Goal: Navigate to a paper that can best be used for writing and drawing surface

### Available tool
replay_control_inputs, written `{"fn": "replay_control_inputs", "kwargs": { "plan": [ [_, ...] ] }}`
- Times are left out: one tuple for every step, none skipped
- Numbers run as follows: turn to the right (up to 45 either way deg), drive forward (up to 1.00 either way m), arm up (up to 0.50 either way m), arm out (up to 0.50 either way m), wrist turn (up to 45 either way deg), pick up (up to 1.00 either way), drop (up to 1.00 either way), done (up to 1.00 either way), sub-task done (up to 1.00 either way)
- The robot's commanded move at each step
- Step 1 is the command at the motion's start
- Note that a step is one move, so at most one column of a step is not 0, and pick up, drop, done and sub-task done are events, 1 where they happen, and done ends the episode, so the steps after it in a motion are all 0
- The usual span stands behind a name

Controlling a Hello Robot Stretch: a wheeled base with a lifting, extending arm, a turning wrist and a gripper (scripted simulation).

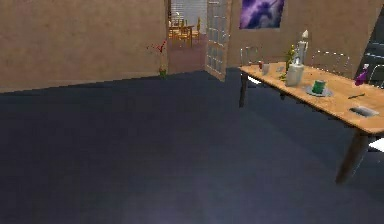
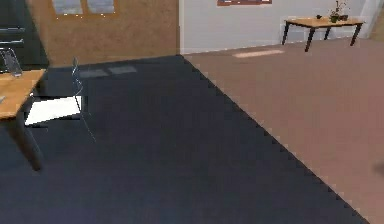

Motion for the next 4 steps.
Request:
{"fn": "replay_control_inputs", "kwargs": {
  "plan": [
    [0.0,1.0,0.0,0.0,0.0,0.0,0.0,0.0,0.0],
    [0.0,1.0,0.0,0.0,0.0,0.0,0.0,0.0,0.0],
    [0.0,1.0,0.0,0.0,0.0,0.0,0.0,0.0,0.0],
    [0.0,1.0,0.0,0.0,0.0,0.0,0.0,0.0,0.0]
  ]
}}
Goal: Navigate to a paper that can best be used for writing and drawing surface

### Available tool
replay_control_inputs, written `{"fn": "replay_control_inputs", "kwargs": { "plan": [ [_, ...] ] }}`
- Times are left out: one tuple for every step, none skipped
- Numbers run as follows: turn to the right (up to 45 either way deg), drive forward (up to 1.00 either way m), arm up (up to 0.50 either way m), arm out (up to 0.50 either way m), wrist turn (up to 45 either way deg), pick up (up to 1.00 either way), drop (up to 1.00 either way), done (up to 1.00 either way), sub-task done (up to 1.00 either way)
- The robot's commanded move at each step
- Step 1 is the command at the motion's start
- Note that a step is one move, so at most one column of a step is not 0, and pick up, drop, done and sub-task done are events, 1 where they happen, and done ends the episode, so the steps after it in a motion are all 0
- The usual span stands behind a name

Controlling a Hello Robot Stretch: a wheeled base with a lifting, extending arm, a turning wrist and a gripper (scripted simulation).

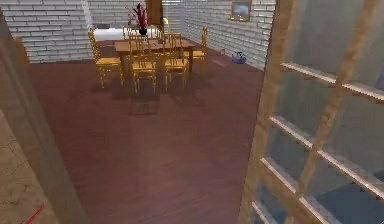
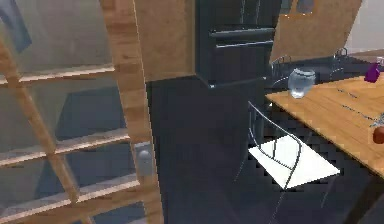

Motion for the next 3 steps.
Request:
{"fn": "replay_control_inputs", "kwargs": {
  "plan": [
    [0.0,1.0,0.0,0.0,0.0,0.0,0.0,0.0,0.0],
    [9.0,0.0,0.0,0.0,0.0,0.0,0.0,0.0,0.0],
    [0.0,1.0,0.0,0.0,0.0,0.0,0.0,0.0,0.0]
  ]
}}
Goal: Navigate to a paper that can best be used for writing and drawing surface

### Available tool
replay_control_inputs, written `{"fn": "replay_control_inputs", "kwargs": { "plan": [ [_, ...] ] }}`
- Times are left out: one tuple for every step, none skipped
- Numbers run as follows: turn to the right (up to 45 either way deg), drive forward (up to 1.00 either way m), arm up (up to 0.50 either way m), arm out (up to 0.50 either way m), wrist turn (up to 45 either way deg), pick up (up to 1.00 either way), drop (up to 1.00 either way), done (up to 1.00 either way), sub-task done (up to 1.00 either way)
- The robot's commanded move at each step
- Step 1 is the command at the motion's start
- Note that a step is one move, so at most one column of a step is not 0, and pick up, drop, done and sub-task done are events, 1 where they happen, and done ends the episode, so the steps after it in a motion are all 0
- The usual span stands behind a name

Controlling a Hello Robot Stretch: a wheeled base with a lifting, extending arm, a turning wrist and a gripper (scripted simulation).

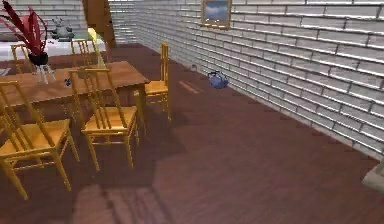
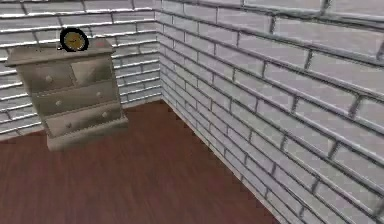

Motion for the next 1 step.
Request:
{"fn": "replay_control_inputs", "kwargs": {
  "plan": [
    [0.0,1.0,0.0,0.0,0.0,0.0,0.0,0.0,0.0]
  ]
}}
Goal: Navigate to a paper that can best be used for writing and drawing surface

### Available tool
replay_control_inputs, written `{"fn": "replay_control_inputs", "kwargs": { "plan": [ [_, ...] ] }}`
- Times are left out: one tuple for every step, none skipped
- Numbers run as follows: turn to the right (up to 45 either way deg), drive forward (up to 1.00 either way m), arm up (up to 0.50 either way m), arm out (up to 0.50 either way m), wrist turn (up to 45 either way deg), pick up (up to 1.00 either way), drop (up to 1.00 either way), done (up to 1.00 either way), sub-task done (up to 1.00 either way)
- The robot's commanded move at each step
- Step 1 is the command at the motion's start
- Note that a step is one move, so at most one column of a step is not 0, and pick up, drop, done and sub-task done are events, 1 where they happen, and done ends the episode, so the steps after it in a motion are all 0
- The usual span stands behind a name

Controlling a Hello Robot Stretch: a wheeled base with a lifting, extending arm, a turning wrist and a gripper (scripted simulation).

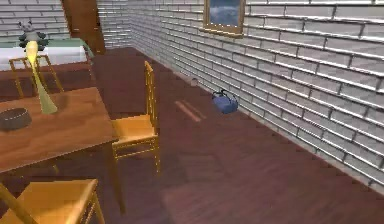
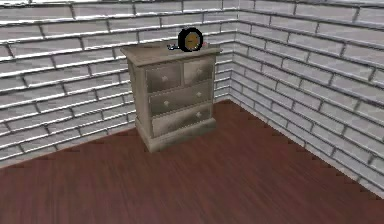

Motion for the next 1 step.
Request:
{"fn": "replay_control_inputs", "kwargs": {
  "plan": [
    [3.0,0.0,0.0,0.0,0.0,0.0,0.0,0.0,0.0]
  ]
}}
